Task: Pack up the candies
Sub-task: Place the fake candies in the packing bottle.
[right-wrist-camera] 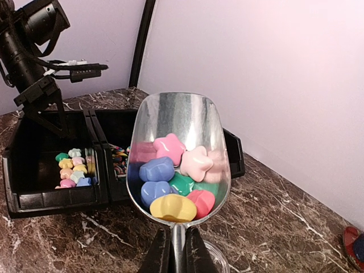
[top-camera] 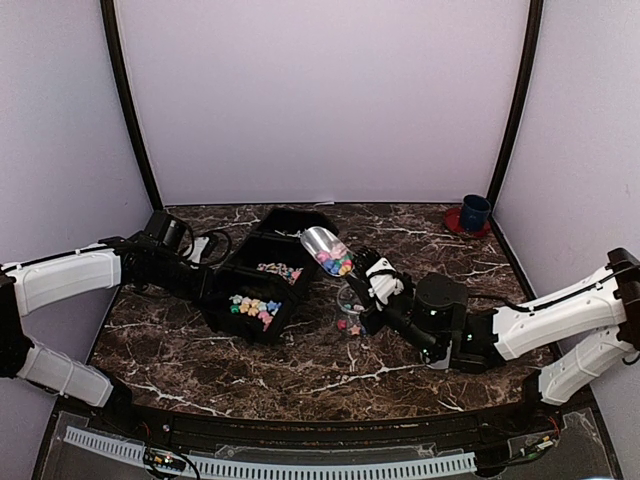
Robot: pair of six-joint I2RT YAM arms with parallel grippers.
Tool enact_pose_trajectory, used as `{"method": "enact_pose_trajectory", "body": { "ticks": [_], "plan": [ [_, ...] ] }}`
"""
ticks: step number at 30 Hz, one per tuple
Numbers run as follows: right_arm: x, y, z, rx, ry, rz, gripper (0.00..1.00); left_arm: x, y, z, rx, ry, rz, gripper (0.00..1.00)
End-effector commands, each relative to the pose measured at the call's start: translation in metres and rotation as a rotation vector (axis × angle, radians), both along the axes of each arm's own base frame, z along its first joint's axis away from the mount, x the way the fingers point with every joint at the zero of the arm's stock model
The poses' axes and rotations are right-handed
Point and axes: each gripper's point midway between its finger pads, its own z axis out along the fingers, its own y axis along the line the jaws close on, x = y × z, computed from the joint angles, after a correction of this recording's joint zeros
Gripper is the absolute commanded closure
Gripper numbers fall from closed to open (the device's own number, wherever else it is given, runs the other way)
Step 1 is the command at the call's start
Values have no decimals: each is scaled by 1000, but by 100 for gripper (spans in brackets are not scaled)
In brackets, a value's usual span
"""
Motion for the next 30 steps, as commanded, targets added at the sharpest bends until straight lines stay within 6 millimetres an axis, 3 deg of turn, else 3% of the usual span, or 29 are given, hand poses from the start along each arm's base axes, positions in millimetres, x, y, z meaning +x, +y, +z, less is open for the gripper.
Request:
{"method": "enact_pose_trajectory", "body": {
  "ticks": [1, 10, 14, 20, 30],
  "plan": [
    [4, -15, 15, 43, -5, -65, 100, 32, -19, 64, -130, -221, -20, 100],
    [-2, -34, 0, -34, 203, -119, 100, 34, -12, 64, -92, -224, 2, 100],
    [-10, -43, -16, -92, 302, -150, 100, 35, -11, 65, -86, -229, 4, 100],
    [-26, -56, -22, -110, 389, -193, 100, 35, -10, 65, -82, -231, 7, 100],
    [-44, -62, -34, -197, 513, -235, 100, 35, -10, 66, -81, -232, 12, 100]
  ]
}}
